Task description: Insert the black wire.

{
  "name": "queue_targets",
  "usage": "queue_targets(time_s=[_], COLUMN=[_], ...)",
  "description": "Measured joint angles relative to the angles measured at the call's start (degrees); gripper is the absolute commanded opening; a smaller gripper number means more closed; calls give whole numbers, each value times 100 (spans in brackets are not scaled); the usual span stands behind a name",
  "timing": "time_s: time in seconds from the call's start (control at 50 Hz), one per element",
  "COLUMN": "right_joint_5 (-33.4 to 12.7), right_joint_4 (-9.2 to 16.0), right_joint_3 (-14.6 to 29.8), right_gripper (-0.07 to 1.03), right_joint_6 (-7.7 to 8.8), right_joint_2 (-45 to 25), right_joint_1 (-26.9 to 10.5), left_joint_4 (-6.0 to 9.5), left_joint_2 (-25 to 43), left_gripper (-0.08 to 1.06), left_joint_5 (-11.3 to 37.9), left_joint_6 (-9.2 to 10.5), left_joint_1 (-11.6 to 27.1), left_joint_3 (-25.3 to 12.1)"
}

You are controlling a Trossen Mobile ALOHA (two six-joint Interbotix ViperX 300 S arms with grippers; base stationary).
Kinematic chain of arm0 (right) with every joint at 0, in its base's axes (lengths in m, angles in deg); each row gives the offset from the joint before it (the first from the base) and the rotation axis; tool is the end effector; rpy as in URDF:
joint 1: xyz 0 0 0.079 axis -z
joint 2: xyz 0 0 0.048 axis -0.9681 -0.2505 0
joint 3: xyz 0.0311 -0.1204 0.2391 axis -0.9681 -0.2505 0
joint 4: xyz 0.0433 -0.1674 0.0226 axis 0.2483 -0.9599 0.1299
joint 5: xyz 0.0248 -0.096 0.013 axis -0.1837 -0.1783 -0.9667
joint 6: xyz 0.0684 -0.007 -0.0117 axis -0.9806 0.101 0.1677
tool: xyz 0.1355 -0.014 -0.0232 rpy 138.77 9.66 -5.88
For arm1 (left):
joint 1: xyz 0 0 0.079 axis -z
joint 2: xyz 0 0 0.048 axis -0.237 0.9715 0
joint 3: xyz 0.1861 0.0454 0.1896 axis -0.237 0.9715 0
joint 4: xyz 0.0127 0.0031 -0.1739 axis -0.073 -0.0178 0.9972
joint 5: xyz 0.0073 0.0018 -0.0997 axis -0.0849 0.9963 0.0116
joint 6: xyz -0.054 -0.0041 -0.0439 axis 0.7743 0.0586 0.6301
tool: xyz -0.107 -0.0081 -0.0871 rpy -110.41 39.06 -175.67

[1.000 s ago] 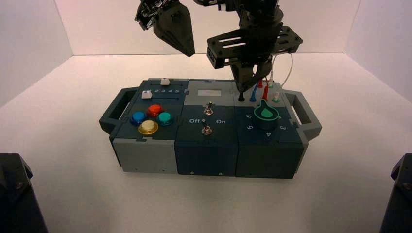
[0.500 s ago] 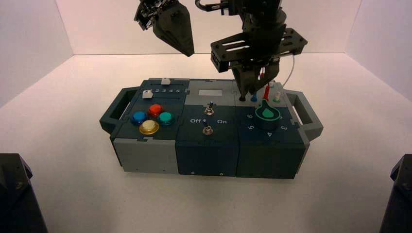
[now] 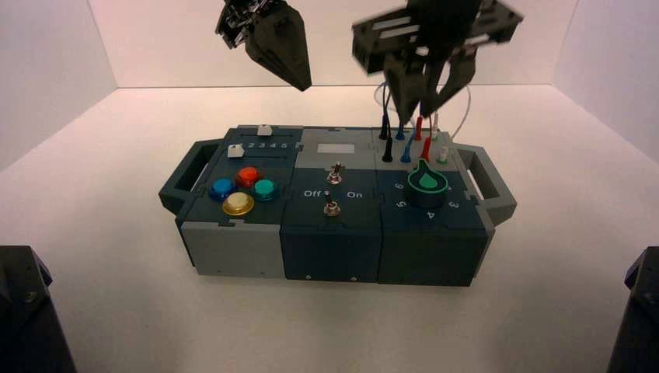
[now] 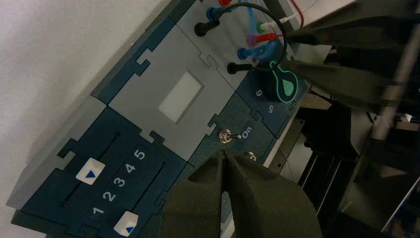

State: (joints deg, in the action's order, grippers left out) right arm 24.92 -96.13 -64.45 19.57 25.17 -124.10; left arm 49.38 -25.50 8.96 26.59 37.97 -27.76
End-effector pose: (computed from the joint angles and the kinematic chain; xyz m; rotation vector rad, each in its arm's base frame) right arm 0.2289 0.1854 0.0550 -0.2915 1.2250 0.2229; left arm 0.2446 -0.2435 0.0647 0.1266 1.4211 -1.1278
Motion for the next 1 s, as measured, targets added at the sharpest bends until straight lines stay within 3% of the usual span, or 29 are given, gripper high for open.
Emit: queue_targets(time_s=[0.14,0.3,0.46,1.0], right_joint_5=[35,404,791,826], right_joint_4=[149,158,158,167], right_joint_3=[-35,-343,-686,-932], right_gripper=[36,36,36,36], right_joint_6=[237,343,360,369], right_joint_2=[413,861,1274,1573], right_joint_1=[-9,0,0,0], left_joint_4=[0,0,0,18], left_joint_2=[62,149,132,237], left_gripper=[-3,-3,-3,-3], left_joint_5=[-62,-123,-158,-211], left_joint_6=[-35,-53,-141,-185], left_joint_1=[0,0,0,0], left_joint_3=[9,0,9,0])
